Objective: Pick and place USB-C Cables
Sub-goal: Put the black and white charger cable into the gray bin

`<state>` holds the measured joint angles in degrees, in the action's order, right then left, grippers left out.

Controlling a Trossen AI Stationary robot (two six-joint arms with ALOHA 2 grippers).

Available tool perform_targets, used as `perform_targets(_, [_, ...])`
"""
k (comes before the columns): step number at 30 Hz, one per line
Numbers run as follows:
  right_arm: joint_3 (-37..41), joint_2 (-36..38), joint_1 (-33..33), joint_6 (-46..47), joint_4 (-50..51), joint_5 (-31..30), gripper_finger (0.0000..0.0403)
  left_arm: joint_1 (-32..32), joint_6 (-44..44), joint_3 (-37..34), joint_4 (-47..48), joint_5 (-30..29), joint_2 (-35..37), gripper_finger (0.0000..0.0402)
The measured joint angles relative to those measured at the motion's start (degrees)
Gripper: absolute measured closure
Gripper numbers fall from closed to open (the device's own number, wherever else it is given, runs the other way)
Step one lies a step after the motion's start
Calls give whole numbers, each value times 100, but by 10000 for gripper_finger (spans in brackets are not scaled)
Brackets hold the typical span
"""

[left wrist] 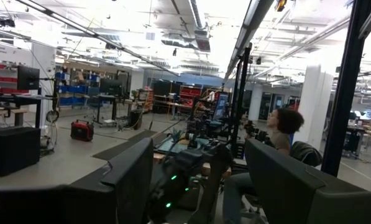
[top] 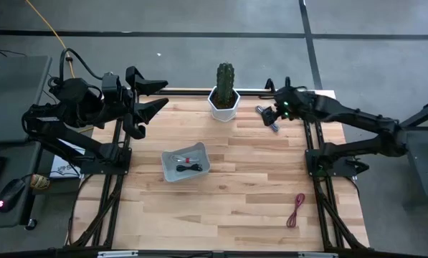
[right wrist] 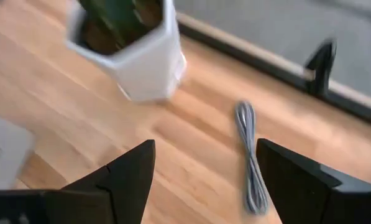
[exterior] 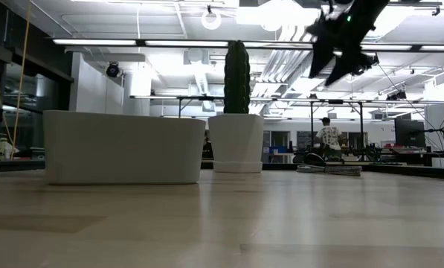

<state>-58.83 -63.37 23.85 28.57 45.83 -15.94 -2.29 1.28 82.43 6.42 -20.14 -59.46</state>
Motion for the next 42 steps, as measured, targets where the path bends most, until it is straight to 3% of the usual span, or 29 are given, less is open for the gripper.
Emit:
perform_targets(10, [0, -1321, 956, -368, 288, 804, 132, -2, 0, 0, 22, 2, 0, 165])
perform_targets(23, [0, -3031, 2001, -1020, 111, 1359, 132, -1, 0, 4, 16, 2, -49, 165])
perform_targets(31, [0, -3684, 2268, -1108, -296, 1814, 132, 1, 0, 4, 22, 2, -212, 165])
perform_targets(42, [-24, -4018, 2276, -1242, -374, 1749, 132, -2, -215, 11, -25, 2, -253, 165])
